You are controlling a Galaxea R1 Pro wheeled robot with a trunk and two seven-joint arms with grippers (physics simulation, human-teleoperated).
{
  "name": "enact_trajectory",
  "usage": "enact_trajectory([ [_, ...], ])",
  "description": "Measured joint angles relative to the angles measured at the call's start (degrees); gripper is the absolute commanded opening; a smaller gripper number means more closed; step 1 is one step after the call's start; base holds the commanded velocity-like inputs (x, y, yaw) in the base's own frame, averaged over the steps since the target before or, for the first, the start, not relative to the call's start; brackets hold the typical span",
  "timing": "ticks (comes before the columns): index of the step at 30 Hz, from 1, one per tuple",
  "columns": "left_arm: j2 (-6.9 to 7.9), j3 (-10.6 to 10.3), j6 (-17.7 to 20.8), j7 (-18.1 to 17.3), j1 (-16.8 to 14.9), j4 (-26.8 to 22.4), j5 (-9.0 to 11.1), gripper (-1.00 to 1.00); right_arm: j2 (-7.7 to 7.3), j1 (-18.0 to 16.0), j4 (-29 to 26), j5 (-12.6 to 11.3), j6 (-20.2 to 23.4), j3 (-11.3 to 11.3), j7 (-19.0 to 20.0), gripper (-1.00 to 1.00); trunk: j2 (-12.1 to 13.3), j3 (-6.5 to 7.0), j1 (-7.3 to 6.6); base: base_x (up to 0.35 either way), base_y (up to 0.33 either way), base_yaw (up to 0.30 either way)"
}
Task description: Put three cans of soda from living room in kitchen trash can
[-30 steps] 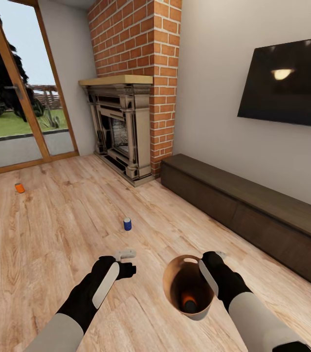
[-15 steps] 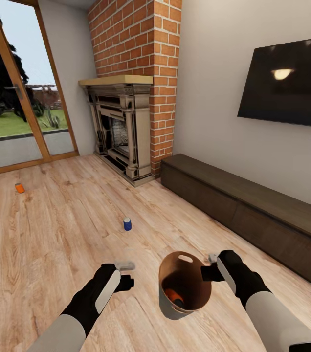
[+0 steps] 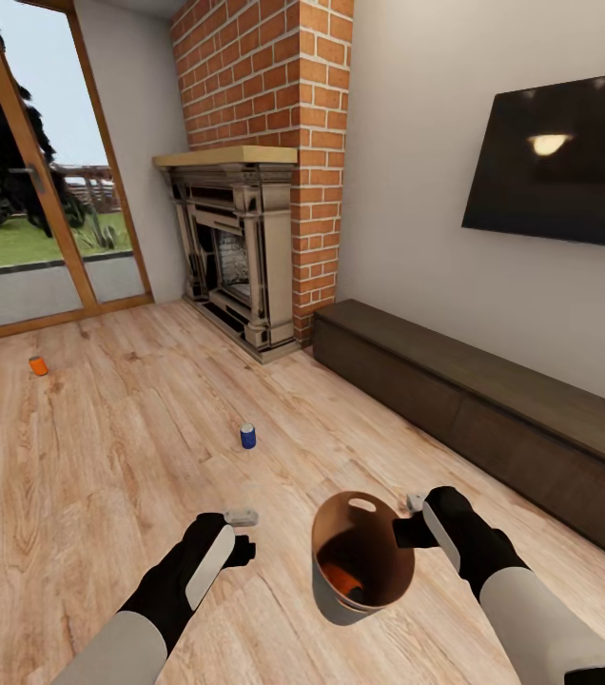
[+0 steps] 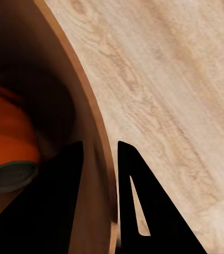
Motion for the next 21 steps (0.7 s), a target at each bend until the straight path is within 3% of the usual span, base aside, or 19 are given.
enact_trajectory([
  [3,0.00,0.0,0.0,0.2,0.0,0.0,0.0,1.00,0.00,0.0,0.0,-0.1,0.0,0.0,-0.1,-1.00,0.0,0.00,0.00,0.000,0.000,0.000],
  [12,-0.76,0.2,-1.5,10.0,0.0,-0.1,0.6,1.00,0.00,0.0,0.0,0.0,0.0,0.2,-0.2,-1.00,0.0,0.00,0.00,0.000,0.000,0.000],
  [21,-1.14,0.2,-1.9,11.4,0.0,-0.6,0.8,1.00,-0.06,0.0,0.0,0.2,0.0,0.2,-0.3,-1.00,0.0,0.01,0.00,0.000,0.000,0.004],
])
